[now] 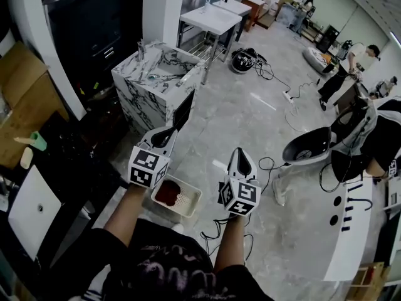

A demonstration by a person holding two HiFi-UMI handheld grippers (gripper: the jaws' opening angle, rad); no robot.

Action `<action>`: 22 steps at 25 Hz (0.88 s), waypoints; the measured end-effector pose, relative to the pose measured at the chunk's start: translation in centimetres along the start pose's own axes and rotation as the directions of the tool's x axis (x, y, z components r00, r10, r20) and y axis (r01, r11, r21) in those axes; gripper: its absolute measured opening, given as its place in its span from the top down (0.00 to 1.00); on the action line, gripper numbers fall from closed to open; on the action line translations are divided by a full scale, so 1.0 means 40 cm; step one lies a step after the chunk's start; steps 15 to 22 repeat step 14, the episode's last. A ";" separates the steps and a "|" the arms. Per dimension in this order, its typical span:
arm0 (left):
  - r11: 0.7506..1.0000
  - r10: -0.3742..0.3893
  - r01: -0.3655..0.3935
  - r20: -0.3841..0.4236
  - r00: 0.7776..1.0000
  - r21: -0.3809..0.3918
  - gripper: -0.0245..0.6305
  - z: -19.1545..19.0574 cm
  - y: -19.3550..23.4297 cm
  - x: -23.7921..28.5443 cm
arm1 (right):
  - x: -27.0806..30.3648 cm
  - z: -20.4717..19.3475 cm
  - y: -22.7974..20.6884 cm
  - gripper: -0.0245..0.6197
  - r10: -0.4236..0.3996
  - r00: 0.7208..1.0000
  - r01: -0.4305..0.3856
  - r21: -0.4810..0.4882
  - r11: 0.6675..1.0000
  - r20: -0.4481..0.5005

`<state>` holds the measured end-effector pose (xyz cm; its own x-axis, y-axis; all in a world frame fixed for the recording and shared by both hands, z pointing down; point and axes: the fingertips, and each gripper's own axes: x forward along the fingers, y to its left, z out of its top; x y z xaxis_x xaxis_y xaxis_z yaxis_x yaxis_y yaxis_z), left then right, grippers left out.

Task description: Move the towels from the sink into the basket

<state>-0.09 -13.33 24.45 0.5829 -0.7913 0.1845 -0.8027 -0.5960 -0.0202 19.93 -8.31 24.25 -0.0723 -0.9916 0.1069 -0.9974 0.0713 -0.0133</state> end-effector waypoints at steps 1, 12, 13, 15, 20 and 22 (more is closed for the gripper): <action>1.000 0.002 -0.002 0.001 1.000 0.002 0.94 0.003 0.001 -0.002 | -0.001 0.002 0.002 0.94 0.000 1.000 0.000 0.000 1.000 0.002; 1.000 0.002 -0.003 0.023 1.000 0.023 0.94 0.026 0.000 -0.022 | -0.015 0.021 0.006 0.94 -0.015 1.000 0.015 -0.013 1.000 0.016; 1.000 0.001 -0.001 0.023 1.000 0.023 0.94 0.026 -0.002 -0.025 | -0.020 0.022 0.006 0.94 -0.016 1.000 0.016 -0.014 1.000 0.017; 1.000 -0.001 0.000 0.024 1.000 0.023 0.94 0.026 -0.005 -0.028 | -0.025 0.023 0.006 0.94 -0.018 1.000 0.018 -0.014 1.000 0.018; 1.000 -0.001 0.000 0.024 1.000 0.023 0.94 0.026 -0.005 -0.028 | -0.025 0.023 0.006 0.94 -0.018 1.000 0.018 -0.014 1.000 0.018; 1.000 -0.001 0.000 0.024 1.000 0.023 0.94 0.026 -0.005 -0.028 | -0.025 0.023 0.006 0.94 -0.018 1.000 0.018 -0.014 1.000 0.018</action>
